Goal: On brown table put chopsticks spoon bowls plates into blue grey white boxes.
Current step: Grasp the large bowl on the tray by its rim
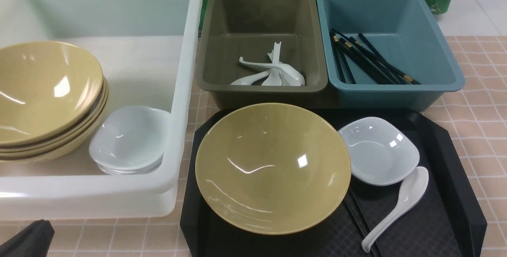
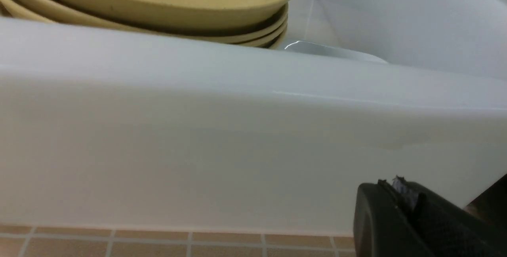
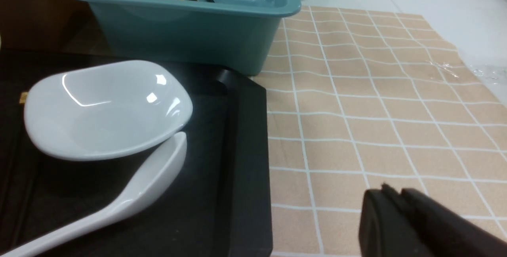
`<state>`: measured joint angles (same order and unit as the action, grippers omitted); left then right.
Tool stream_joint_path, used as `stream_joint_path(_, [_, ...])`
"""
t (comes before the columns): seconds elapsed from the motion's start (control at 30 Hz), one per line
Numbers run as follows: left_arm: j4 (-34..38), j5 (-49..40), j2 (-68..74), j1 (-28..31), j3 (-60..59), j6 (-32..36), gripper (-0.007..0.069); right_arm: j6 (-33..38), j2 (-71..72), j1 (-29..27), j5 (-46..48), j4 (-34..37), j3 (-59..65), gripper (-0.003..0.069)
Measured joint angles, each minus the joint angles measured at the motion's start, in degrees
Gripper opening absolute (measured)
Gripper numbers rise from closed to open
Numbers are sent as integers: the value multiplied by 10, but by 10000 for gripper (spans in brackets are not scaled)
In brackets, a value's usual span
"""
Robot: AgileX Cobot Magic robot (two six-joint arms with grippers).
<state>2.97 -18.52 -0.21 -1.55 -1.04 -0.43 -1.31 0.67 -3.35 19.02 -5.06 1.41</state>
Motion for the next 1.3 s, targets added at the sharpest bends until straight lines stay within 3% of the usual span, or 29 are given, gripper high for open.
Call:
stream_joint_path(0.37, [-51,3,0,0,1,13,6,0,0,0,0,0,0,100])
stream_joint_path(0.57, [-35,36,0,0,0,-4,6,0,0,0,-52,0,3,106])
stream_joint_path(0.63, [-18,118,0,0,0,-11,6,1,0,0,-141,0,3,108])
stream_joint_path(0.67, [-17,118,0,0,0,-11,6,1,0,0,-141,0,3,108])
stream_joint_path(0.73, [-9,241,0,0,0,-13,6,4,0,0,-252,-1,3,111])
stream_joint_path(0.8, [-9,300,0,0,0,-13,6,4,0,0,-295,0,3,112])
stream_joint_path(0.83, [-7,389,0,0,0,-13,6,-3,0,0,-340,-1,3,114])
stream_joint_path(0.9, [-7,476,0,0,0,-14,6,-25,0,0,-407,-2,3,117])
stream_joint_path(1.07, [-3,687,0,0,0,-76,6,-49,0,0,-486,0,3,121])
stream_joint_path(1.2, [18,697,7,0,38,-127,6,-49,0,0,-523,25,0,123])
stream_joint_path(1.3, [21,597,41,0,138,-133,6,-22,-4,0,-498,61,-41,123])
